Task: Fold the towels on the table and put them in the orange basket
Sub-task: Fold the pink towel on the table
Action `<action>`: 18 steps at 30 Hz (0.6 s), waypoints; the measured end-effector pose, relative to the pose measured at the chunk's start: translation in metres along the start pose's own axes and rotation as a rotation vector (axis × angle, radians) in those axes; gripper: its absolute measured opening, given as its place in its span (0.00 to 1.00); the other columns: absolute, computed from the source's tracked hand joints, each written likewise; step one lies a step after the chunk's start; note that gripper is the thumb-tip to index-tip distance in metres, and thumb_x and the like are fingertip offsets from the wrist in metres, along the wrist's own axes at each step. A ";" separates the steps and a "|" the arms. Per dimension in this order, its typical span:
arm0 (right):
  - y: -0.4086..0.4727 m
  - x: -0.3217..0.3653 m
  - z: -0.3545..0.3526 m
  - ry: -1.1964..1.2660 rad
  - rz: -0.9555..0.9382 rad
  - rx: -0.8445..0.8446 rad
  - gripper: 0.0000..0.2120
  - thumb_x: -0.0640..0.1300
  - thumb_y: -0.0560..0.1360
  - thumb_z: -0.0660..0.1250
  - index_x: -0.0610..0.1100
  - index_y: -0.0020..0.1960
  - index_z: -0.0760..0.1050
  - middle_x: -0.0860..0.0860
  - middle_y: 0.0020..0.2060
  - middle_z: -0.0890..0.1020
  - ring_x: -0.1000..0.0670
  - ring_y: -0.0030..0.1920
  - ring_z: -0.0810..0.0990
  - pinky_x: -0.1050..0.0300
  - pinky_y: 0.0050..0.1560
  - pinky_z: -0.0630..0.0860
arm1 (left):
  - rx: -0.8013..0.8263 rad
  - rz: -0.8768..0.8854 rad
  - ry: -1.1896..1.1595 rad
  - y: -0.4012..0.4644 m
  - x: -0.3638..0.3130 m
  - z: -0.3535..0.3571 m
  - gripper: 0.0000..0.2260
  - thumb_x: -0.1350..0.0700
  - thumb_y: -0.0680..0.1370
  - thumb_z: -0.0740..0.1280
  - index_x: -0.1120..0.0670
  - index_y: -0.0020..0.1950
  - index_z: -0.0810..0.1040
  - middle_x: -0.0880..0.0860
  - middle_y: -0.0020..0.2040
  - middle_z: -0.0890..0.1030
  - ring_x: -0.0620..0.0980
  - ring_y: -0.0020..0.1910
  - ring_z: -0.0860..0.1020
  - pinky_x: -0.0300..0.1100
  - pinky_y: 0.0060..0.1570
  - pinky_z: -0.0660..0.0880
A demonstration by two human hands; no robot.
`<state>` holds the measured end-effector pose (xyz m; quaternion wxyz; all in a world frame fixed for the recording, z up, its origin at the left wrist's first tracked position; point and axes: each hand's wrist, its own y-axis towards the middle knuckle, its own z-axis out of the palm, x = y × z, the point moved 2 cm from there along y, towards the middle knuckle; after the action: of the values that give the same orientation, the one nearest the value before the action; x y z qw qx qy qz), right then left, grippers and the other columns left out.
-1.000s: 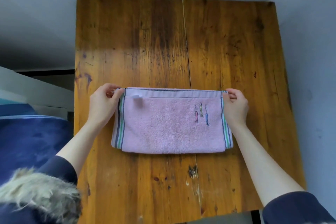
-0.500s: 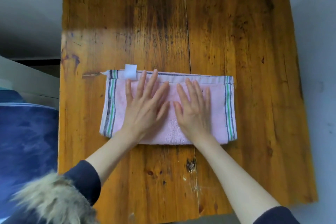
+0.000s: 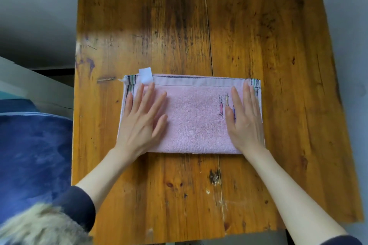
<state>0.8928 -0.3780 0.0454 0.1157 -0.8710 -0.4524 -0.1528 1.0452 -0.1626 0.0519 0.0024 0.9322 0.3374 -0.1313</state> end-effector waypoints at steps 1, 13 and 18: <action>-0.005 -0.001 0.002 0.008 -0.006 0.021 0.25 0.53 0.81 0.46 0.49 0.76 0.49 0.50 0.76 0.45 0.52 0.76 0.41 0.56 0.75 0.43 | 0.024 -0.016 -0.006 -0.004 -0.001 0.003 0.26 0.43 0.79 0.48 0.49 0.76 0.56 0.54 0.77 0.49 0.56 0.76 0.46 0.53 0.74 0.45; -0.024 0.050 0.002 -0.106 -0.002 0.114 0.29 0.58 0.78 0.42 0.49 0.76 0.47 0.50 0.75 0.45 0.50 0.76 0.41 0.47 0.74 0.36 | -0.203 -0.203 -0.208 -0.022 0.013 -0.030 0.16 0.65 0.74 0.63 0.58 0.61 0.77 0.63 0.64 0.73 0.64 0.63 0.70 0.56 0.55 0.70; -0.028 0.093 0.025 -0.180 -0.136 0.153 0.29 0.57 0.79 0.53 0.49 0.76 0.51 0.49 0.75 0.48 0.47 0.75 0.44 0.36 0.72 0.39 | -0.127 -0.656 -0.430 -0.024 0.042 -0.030 0.16 0.52 0.77 0.65 0.57 0.62 0.72 0.57 0.58 0.74 0.55 0.58 0.69 0.49 0.56 0.68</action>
<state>0.9243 -0.2840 0.0579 0.1302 -0.8371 -0.5292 -0.0466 1.0683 -0.1145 0.0723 0.0888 0.7240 0.6166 -0.2961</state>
